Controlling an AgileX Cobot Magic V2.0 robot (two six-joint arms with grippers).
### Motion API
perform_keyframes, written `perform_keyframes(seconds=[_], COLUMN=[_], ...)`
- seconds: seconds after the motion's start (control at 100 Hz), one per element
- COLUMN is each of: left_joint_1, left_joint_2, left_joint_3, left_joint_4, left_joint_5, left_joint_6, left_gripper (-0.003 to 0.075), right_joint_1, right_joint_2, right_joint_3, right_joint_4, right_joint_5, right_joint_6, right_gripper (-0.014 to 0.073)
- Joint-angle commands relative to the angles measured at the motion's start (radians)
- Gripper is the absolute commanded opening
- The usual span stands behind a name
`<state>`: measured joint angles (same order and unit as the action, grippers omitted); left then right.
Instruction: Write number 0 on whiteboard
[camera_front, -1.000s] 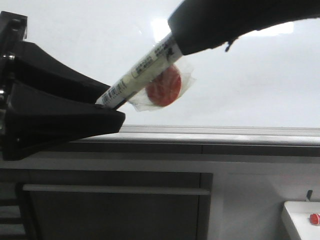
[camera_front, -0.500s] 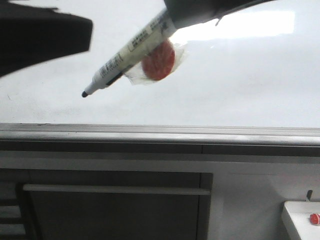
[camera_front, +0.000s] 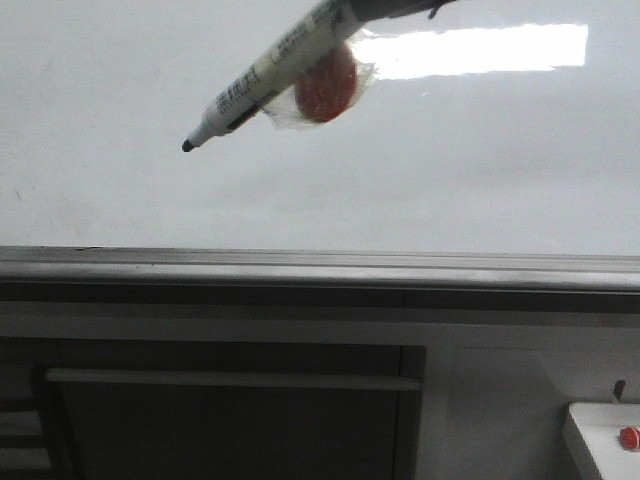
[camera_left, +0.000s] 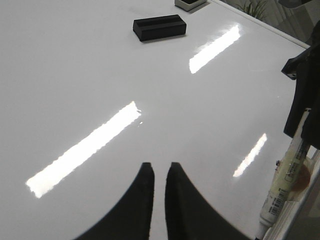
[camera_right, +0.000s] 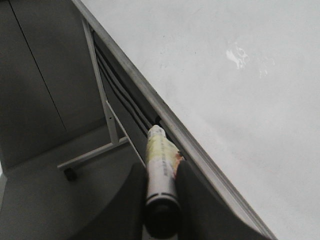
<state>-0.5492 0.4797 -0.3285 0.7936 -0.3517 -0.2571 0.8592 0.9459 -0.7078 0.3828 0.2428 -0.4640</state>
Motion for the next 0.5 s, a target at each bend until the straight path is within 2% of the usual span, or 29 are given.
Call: perform_keyframes(seconds=[0.0,0.16,0.28,0.39,0.49], left_joint_1=[-0.004,-0.004,-0.004,-0.004,-0.004], left_joint_2=[0.001,0.001,0.001,0.001,0.001], left_joint_3=[-0.027,-0.027,-0.027,-0.027,-0.027], left_joint_4=[-0.035,-0.102,-0.197,-0.208,-0.208], left_joint_5=[-0.028,-0.021,0.006,0.028,0.030], left_joint_6=[-0.015,-0.015,-0.015,-0.015,-0.015], left_gripper=[-0.0020,-0.0020,-0.0020,-0.0020,-0.0020], right_joint_1=[-0.009,-0.029,-0.056,-0.074,-0.096], right_joint_2=[0.008,0.058,0.095,0.108,0.121], right_joint_3=[-0.032,-0.036,-0.054,-0.055,-0.081], right_joint_4=[0.005,0.085,0.080,0.067,0.067], right_joint_5=[-0.105,-0.176,-0.181,-0.243,-0.205], right_joint_6=[-0.011,-0.007,-0.007,-0.009,-0.009], right_gripper=[-0.0067,-0.0067,-0.0067,-0.0067,-0.0067])
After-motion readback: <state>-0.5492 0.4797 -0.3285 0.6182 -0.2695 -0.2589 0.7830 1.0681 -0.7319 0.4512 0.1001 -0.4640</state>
